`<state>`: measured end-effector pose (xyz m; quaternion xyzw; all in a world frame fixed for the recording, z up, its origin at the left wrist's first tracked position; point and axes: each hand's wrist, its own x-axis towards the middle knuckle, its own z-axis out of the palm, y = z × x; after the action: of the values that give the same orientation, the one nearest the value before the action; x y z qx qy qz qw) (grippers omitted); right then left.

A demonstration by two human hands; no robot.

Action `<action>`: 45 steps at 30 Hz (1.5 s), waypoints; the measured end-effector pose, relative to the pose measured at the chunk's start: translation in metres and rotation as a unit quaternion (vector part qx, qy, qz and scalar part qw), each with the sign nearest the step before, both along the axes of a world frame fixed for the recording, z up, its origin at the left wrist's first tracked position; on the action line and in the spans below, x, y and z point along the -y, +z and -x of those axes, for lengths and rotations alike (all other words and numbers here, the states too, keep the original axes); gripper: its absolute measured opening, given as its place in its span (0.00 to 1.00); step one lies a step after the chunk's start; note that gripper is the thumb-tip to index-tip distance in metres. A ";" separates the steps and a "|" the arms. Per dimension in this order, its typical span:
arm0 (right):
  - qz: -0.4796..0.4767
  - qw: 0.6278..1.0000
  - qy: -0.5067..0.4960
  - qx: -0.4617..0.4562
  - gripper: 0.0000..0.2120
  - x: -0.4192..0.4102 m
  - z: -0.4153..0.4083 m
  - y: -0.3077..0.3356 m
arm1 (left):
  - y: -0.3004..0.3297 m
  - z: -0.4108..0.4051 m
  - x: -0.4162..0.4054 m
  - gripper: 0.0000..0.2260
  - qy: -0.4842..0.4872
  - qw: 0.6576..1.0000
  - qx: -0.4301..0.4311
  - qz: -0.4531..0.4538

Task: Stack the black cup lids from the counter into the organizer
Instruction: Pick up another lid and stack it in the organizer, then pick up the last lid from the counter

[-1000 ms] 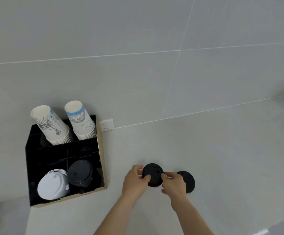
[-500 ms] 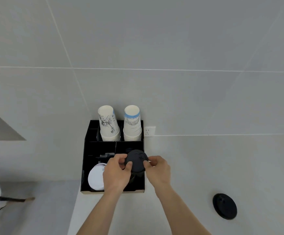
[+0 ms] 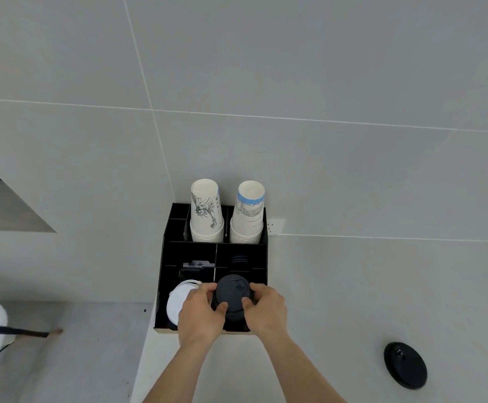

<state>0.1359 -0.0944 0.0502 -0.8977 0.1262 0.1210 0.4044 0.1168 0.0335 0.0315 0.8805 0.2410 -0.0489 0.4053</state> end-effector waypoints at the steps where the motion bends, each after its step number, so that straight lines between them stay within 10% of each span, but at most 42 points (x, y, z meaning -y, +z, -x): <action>1: -0.001 1.000 0.002 0.001 0.15 0.000 -0.001 -0.001 | -0.001 -0.001 0.000 0.19 -0.002 1.000 -0.002 -0.001; 12: 0.007 1.000 0.007 0.001 0.17 0.006 -0.002 -0.013 | -0.001 -0.006 0.003 0.20 -0.006 0.999 -0.011 -0.030; 24: -0.002 0.978 -0.205 0.041 0.07 0.120 -0.008 -0.003 | 0.039 -0.040 0.096 0.13 -0.078 0.987 0.138 0.021; 45: -0.043 0.933 -0.332 -0.133 0.27 0.341 0.076 -0.056 | -0.017 0.005 0.335 0.29 -0.322 0.902 -0.231 0.172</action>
<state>0.0601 -0.4358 -0.0056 -0.7624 0.4642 0.1033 0.4389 0.1116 -0.3017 0.0148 0.7909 0.0194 -0.4192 0.4455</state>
